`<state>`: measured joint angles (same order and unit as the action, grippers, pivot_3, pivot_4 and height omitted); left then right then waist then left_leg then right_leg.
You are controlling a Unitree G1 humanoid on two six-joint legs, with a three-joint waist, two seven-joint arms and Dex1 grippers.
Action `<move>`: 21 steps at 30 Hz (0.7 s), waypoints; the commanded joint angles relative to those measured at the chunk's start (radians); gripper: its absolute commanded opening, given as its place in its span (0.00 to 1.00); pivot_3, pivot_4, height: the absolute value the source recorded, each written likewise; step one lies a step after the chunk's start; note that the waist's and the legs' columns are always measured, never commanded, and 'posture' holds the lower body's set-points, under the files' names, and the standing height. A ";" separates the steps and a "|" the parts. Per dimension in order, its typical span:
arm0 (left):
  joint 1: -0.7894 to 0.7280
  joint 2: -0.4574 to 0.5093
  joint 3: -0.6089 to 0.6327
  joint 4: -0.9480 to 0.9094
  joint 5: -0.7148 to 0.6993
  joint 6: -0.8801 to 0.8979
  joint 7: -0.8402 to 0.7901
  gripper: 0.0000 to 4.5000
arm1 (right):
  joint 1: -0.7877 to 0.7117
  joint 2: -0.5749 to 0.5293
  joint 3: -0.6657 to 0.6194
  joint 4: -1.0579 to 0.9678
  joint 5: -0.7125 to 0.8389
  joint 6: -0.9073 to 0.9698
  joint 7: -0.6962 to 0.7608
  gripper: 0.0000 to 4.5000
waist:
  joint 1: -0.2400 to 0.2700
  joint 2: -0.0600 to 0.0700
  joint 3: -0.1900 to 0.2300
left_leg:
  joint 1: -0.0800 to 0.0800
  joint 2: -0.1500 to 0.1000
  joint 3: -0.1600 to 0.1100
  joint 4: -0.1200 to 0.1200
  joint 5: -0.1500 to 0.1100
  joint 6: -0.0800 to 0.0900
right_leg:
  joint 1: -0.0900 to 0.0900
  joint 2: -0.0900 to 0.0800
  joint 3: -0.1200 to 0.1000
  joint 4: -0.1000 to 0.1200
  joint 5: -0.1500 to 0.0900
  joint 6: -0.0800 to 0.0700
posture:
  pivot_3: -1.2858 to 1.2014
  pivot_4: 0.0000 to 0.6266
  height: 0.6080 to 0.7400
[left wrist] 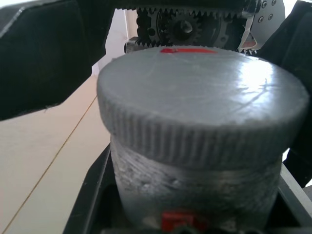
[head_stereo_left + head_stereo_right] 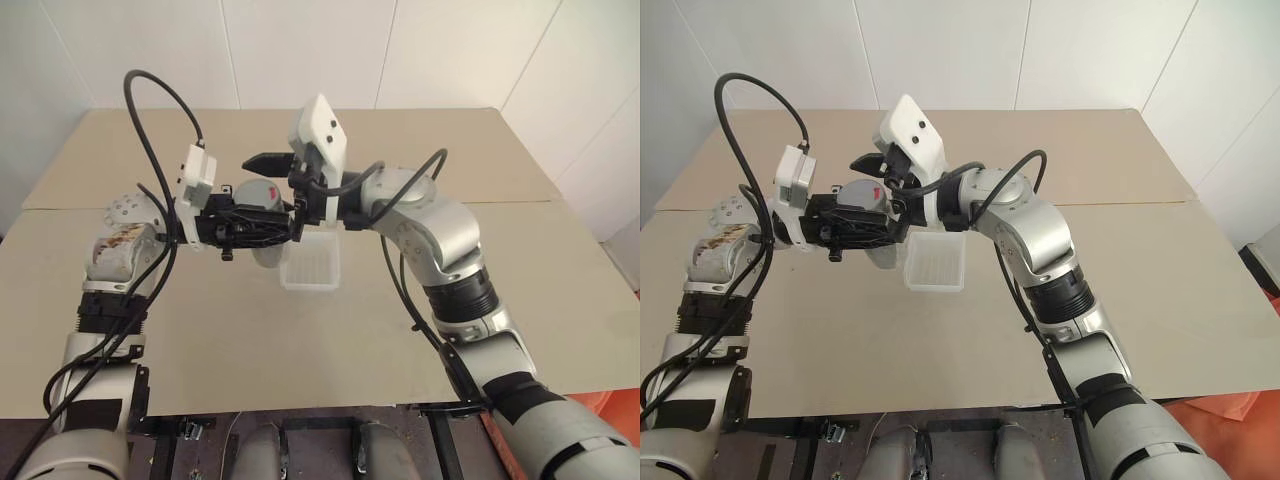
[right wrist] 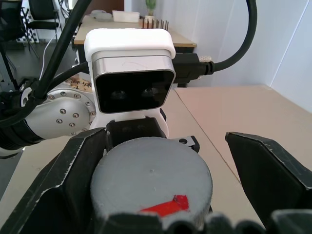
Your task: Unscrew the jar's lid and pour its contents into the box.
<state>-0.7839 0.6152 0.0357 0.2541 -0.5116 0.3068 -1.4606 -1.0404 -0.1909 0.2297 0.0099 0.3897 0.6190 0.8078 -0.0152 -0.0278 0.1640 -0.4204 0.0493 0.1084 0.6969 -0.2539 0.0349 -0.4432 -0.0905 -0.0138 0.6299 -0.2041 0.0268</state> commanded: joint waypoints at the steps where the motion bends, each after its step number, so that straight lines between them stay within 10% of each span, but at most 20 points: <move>1: 0.004 0.037 0.029 -0.035 -0.018 -0.006 -0.020 0.44 | -0.013 -0.056 -0.087 -0.017 0.020 -0.023 0.016 0.99 | 0.000 0.000 0.000 | 0.000 0.000 0.000 0.000 0.000 0.000 | 0.000 0.000 0.000 0.000 0.000 0.000 | 0.52 0.24 1.00; 11: 0.015 0.082 0.038 -0.032 -0.027 0.000 -0.043 0.44 | 0.042 -0.198 -0.132 -0.060 0.058 -0.032 0.083 0.99 | 0.002 0.000 0.000 | 0.000 0.000 0.000 0.000 0.000 0.000 | 0.000 0.000 0.000 0.000 0.000 0.000 | 0.52 0.24 1.00; 21: -0.019 0.028 0.015 0.007 -0.009 -0.006 -0.030 0.44 | 0.029 -0.113 -0.103 -0.175 0.123 0.020 0.082 0.99 | 0.000 0.000 0.000 | 0.000 0.000 0.000 0.000 0.000 0.000 | 0.000 0.000 0.000 0.000 0.000 0.000 | 0.52 0.24 1.00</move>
<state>-0.7756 0.6452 0.0476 0.2667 -0.5123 0.3082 -1.4938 -0.9779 -0.3126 0.1293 -0.1215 0.4874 0.6302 0.9014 -0.0147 -0.0278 0.1640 -0.4203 0.0494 0.1084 0.6967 -0.2539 0.0350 -0.4432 -0.0904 -0.0136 0.6300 -0.2041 0.0268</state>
